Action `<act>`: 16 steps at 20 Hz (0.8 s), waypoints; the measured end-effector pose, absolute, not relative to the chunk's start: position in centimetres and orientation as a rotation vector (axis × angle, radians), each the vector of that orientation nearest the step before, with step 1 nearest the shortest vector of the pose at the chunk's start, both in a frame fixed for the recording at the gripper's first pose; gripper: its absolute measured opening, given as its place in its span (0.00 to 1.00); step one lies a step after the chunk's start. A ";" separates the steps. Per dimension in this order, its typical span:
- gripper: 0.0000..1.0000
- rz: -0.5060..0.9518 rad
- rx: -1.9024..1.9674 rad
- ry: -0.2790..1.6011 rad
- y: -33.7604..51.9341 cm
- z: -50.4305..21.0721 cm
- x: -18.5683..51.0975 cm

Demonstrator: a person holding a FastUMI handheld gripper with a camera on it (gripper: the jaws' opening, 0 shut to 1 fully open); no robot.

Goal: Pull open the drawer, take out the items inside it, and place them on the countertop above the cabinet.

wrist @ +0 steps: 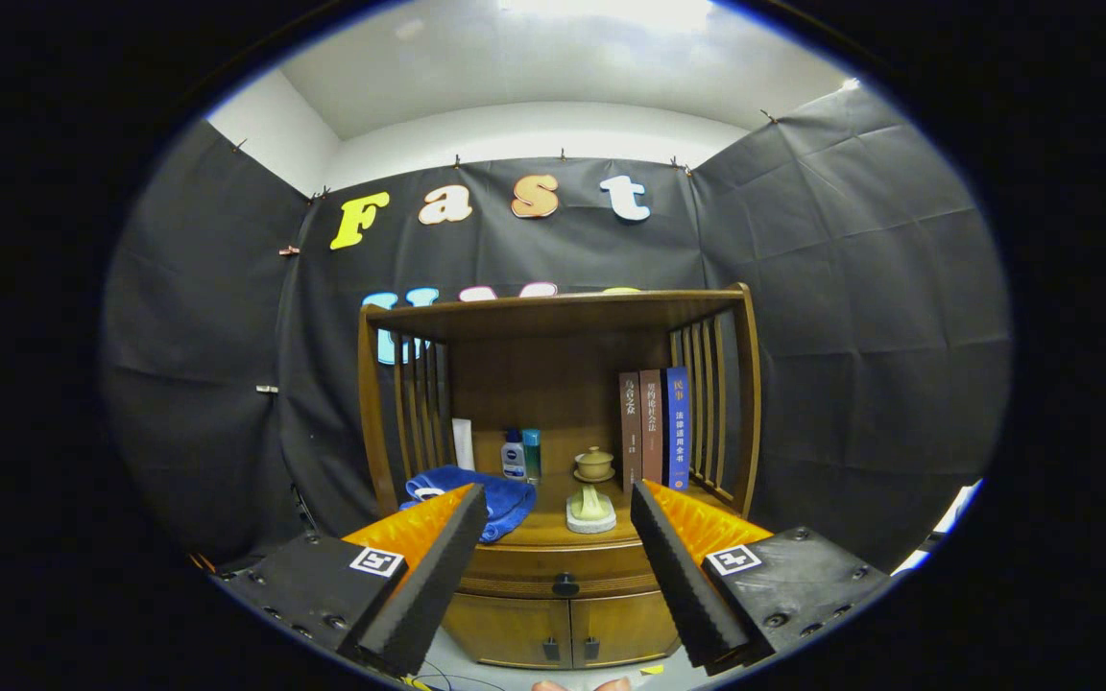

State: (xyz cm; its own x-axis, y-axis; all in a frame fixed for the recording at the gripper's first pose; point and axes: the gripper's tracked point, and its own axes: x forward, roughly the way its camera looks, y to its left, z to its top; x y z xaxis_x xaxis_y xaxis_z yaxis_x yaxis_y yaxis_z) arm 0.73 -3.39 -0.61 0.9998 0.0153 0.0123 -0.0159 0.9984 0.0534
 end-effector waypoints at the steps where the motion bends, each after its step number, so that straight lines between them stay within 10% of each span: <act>1: 0.98 0.021 0.051 -0.013 -3.3 -0.3 0.4; 16: 0.98 0.020 0.044 0.028 -3.5 -1.1 -0.3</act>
State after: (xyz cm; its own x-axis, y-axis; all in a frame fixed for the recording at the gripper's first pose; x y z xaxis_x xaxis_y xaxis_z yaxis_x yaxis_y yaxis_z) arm -0.30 -3.54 -1.08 0.9994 0.0201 -0.0271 -0.0189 0.9988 0.0441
